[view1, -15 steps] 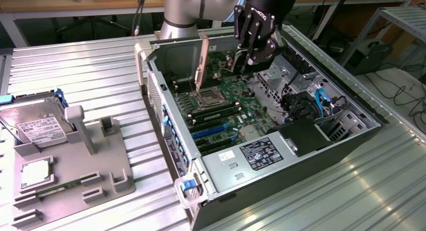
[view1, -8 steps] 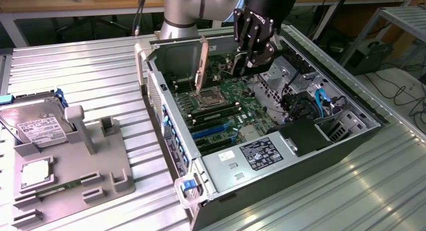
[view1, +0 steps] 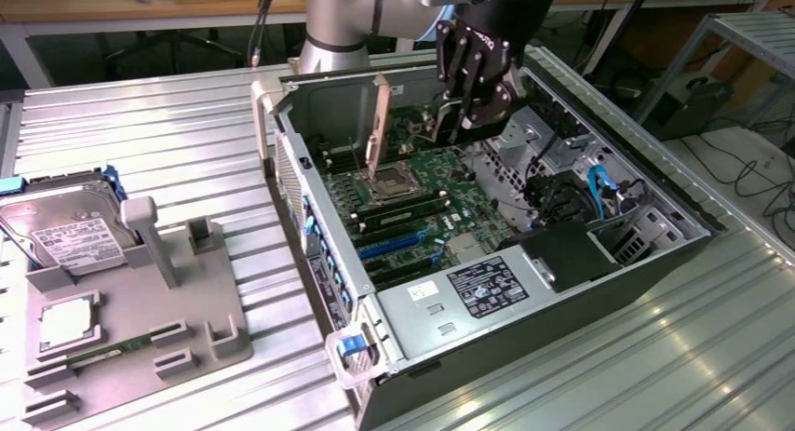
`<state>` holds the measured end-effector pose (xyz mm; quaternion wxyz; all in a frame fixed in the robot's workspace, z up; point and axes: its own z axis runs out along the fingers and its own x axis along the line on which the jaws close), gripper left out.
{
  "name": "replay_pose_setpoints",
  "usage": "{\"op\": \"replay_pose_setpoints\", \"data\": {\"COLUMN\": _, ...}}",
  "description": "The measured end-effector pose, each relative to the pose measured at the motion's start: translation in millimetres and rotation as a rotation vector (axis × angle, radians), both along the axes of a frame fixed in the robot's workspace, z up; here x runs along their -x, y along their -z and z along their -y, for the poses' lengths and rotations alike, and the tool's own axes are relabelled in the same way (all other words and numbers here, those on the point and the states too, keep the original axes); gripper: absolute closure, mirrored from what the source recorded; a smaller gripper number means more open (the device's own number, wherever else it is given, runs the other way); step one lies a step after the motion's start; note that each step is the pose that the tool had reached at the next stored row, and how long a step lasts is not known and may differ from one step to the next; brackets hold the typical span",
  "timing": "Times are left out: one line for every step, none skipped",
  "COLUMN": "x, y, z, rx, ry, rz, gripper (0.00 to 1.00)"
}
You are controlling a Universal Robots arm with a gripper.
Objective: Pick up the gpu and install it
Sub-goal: 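Insert the gpu into the slot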
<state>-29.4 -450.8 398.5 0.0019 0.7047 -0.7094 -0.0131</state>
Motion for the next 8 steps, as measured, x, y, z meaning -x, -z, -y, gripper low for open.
{"op": "replay_pose_setpoints", "data": {"x": 0.0, "y": 0.5, "z": 0.0, "rx": 0.0000, "ry": 0.000, "rz": 0.0000, "gripper": 0.72}}
{"op": "replay_pose_setpoints", "data": {"x": 0.0, "y": 1.2, "z": 0.0, "rx": -0.0001, "ry": 0.000, "rz": 0.0000, "gripper": 0.72}}
{"op": "replay_pose_setpoints", "data": {"x": 0.0, "y": 1.8, "z": 0.0, "rx": -0.0001, "ry": 0.000, "rz": 0.0000, "gripper": 0.72}}
{"op": "replay_pose_setpoints", "data": {"x": 0.0, "y": 2.6, "z": 0.0, "rx": 0.0000, "ry": 0.000, "rz": 0.0000, "gripper": 0.72}}
{"op": "replay_pose_setpoints", "data": {"x": 0.0, "y": 3.2, "z": 0.0, "rx": -0.0001, "ry": 0.000, "rz": 0.0000, "gripper": 0.72}}
{"op": "replay_pose_setpoints", "data": {"x": 0.0, "y": 3.9, "z": 0.0, "rx": 0.0000, "ry": 0.000, "rz": 0.0000, "gripper": 0.72}}
{"op": "replay_pose_setpoints", "data": {"x": 0.0, "y": 4.5, "z": 0.0, "rx": -0.0001, "ry": 0.000, "rz": 0.0000, "gripper": 0.72}}
{"op": "replay_pose_setpoints", "data": {"x": 0.0, "y": 5.0, "z": 0.0, "rx": 0.0000, "ry": 0.000, "rz": 0.0000, "gripper": 0.72}}
